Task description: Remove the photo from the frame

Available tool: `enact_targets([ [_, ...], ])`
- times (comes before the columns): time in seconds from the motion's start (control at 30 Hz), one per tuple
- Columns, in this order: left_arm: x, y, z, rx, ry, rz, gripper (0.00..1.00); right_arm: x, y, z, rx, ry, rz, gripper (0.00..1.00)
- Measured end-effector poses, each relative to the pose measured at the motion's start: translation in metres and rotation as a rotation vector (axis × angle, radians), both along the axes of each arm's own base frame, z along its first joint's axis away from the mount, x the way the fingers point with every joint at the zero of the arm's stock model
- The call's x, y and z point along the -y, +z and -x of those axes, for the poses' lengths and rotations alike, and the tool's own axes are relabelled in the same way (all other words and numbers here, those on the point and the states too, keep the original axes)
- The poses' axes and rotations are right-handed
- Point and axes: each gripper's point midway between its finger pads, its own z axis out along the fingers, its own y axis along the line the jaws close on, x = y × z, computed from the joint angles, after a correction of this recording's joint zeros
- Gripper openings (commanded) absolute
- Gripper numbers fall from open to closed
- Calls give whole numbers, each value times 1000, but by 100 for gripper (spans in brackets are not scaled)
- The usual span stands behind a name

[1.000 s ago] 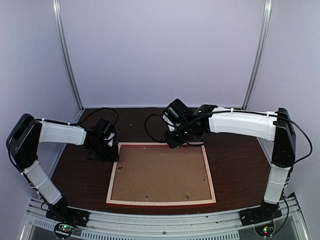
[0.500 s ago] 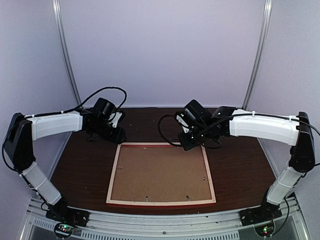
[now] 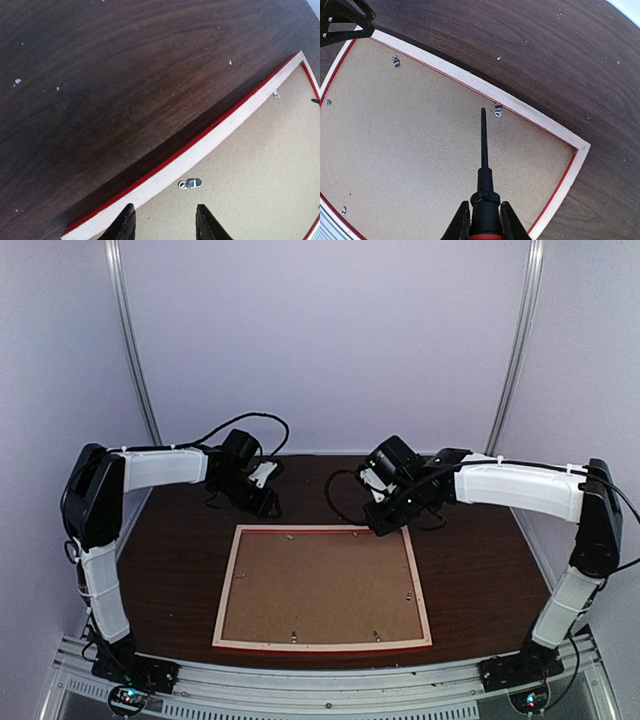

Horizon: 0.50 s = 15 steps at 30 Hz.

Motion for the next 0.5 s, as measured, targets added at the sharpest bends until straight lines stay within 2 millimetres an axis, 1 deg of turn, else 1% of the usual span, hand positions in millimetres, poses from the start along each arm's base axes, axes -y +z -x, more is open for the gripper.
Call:
enact_targets([
  [0.2, -4, -16, 12, -57, -7, -15, 38, -11, -21, -7, -56, 20, 12, 0],
  [0.4, -21, -53, 43, -162, 3, -70, 35, -7, -37, -13, -94, 7, 31, 0],
  [0.43, -22, -57, 46, -166, 5, -71, 35, -6, -39, -15, -96, 3, 33, 0],
  [0.5, -23, -54, 45, -156, 12, -65, 35, -4, -39, -17, -93, -3, 40, 0],
])
